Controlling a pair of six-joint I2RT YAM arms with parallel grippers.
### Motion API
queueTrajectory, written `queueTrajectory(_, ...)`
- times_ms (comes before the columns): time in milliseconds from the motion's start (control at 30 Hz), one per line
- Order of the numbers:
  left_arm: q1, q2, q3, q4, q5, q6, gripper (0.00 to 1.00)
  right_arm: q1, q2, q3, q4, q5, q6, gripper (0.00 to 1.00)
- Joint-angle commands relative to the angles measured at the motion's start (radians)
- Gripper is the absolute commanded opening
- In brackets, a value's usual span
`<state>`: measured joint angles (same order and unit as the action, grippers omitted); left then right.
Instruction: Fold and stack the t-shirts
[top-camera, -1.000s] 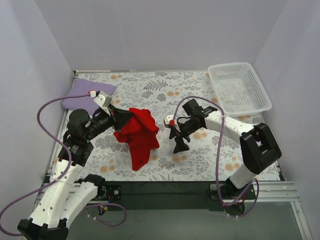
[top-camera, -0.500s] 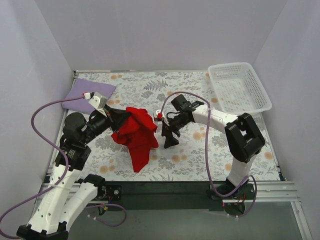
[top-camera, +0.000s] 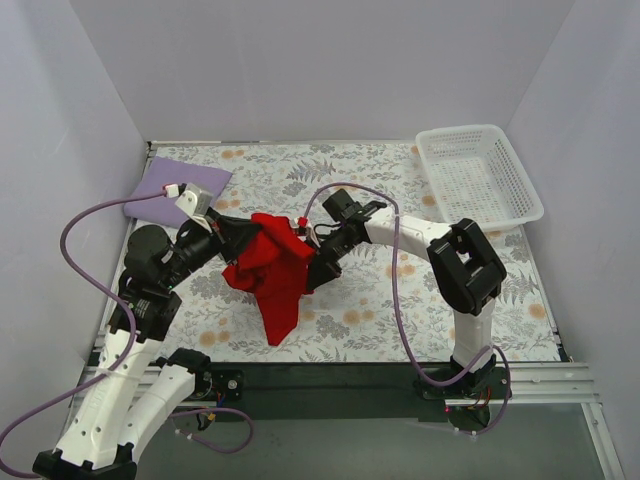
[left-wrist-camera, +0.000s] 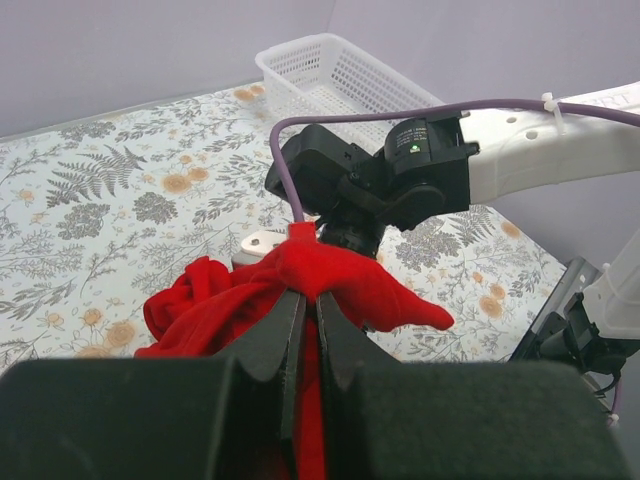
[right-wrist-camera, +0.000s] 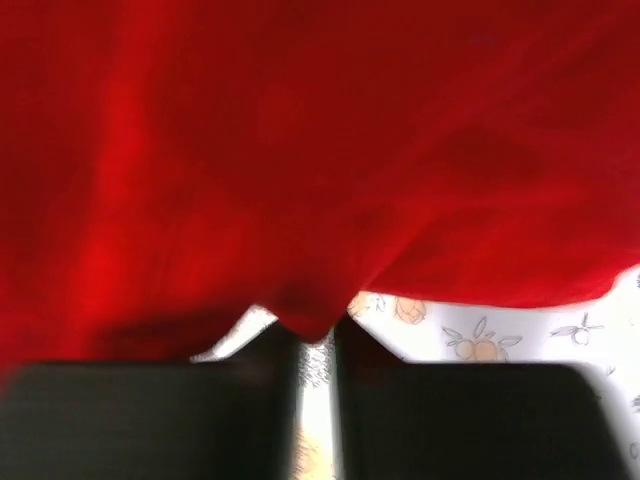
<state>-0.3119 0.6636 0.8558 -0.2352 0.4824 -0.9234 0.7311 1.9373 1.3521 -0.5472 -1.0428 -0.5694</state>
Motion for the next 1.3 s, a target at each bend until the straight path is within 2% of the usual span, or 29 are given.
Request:
queueTrajectory(0,-0.003,-0.021,0.052,0.039,0.001,-0.008,0.00,0.004,0.008,0.048,0.015,-0.053,0.052,0.02)
queueTrajectory(100,-0.004,-0.033,0.045,0.036,-0.002,-0.002,0.00,-0.001,-0.047,0.041,0.004,0.030,0.051,0.01)
queueTrajectory(167,-0.004,-0.042,0.042,0.031,-0.010,0.006,0.00,-0.042,-0.130,0.051,-0.013,0.166,0.036,0.01)
queueTrajectory(267,-0.004,-0.059,0.032,0.030,-0.015,0.021,0.00,-0.192,-0.244,0.105,-0.049,0.263,0.016,0.01)
queueTrajectory(300,-0.004,-0.059,0.032,0.031,-0.010,0.024,0.00,-0.285,-0.267,0.123,-0.053,0.276,0.022,0.01)
queueTrajectory(400,-0.004,-0.047,0.032,0.053,0.001,0.029,0.00,-0.408,-0.346,0.208,-0.086,0.322,-0.003,0.01)
queueTrajectory(533,-0.004,-0.013,0.048,0.079,0.027,0.038,0.00,-0.432,-0.464,0.271,-0.099,0.389,-0.044,0.01)
queueTrajectory(700,-0.004,0.018,0.072,0.077,0.053,0.051,0.00,-0.461,-0.528,0.402,-0.089,0.516,0.000,0.01)
queueTrajectory(833,-0.004,-0.002,0.058,0.076,0.032,0.049,0.00,-0.495,-0.577,0.479,-0.091,0.517,0.039,0.01)
queueTrajectory(1267,-0.004,-0.211,-0.026,0.043,-0.152,-0.003,0.00,-0.648,-0.793,0.395,-0.069,0.558,0.089,0.01)
